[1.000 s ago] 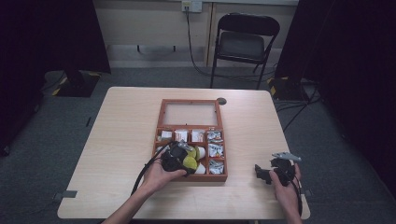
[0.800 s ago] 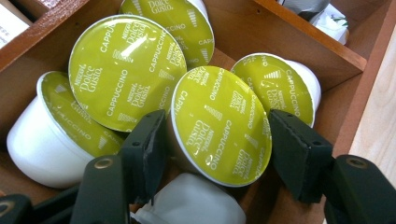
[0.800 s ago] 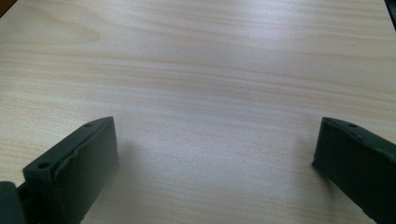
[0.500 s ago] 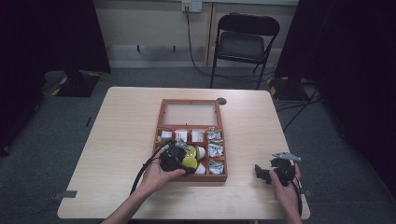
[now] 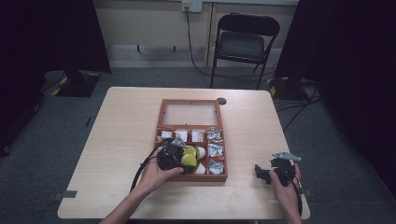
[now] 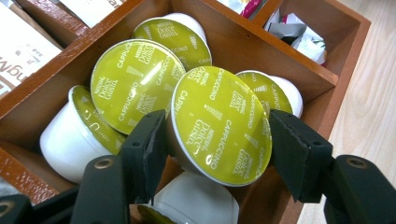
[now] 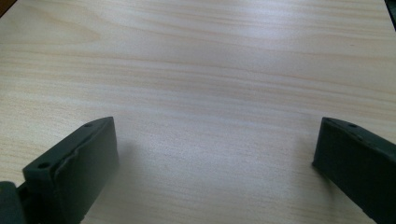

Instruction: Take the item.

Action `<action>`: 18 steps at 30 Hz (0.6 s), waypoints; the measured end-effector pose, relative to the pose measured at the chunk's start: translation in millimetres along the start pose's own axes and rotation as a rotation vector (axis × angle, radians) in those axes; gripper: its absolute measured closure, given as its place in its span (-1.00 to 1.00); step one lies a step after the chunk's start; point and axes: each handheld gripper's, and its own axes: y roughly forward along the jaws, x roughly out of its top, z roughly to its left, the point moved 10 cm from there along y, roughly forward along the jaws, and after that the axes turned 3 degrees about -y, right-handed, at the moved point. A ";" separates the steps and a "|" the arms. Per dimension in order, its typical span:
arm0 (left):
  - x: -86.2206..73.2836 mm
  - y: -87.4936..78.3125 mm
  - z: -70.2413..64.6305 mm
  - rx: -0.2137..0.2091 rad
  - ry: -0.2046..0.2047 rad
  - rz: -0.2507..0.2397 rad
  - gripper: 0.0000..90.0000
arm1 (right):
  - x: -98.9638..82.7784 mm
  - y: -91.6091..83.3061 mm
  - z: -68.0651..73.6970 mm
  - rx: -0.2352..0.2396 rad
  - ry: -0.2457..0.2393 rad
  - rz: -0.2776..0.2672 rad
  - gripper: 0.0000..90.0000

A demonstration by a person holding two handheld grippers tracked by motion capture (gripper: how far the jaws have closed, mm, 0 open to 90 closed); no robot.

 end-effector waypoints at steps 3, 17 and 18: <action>1.5 -3.3 0.5 -0.004 -0.002 -0.017 -0.13 | 0.0 0.0 0.0 0.000 0.000 0.000 -1.00; 7.8 -14.9 2.1 -0.018 -0.007 -0.067 -0.13 | -0.2 -0.3 0.2 -0.001 0.001 0.000 -1.00; 7.8 -14.9 2.1 -0.018 -0.007 -0.067 -0.13 | -0.2 -0.3 0.2 -0.001 0.001 0.000 -1.00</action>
